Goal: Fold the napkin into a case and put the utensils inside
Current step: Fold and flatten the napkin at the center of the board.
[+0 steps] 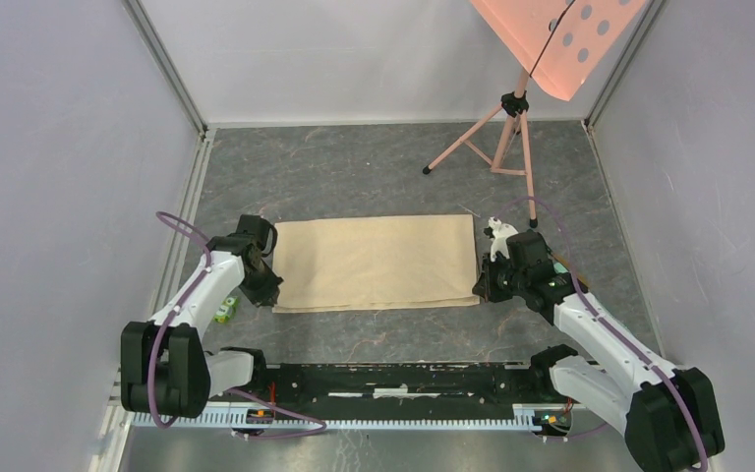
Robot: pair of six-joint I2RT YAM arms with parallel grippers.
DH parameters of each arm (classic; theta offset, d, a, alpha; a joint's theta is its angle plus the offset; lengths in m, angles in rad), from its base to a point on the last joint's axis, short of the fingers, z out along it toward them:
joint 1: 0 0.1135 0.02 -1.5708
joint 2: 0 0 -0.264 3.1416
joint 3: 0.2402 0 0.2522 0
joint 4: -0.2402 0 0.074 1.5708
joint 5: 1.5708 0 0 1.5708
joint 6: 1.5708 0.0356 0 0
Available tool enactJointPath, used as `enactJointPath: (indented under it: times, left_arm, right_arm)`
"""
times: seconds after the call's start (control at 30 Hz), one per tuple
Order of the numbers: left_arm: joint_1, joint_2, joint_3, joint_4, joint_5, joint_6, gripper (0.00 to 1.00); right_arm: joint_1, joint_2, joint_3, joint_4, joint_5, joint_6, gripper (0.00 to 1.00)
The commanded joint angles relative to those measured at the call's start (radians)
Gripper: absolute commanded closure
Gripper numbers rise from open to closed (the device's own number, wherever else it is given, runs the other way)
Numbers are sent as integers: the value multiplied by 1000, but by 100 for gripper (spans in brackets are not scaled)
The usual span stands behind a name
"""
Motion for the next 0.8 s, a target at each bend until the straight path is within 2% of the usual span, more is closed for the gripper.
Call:
enactJointPath:
  times: [0.0,0.43,0.77]
  left_arm:
    - [4,-22,4,-28,-46,-53,98]
    - [3,-37,-16,-33,-26,-77,98]
    - [2,21,-38,15,-2,-68,98]
  right_arm:
    - [2,-17,17,-1,-10,8,100]
    - [2,-44,-19,-16,5,19,100]
    - [2,-10,-66,42,-9,28,100]
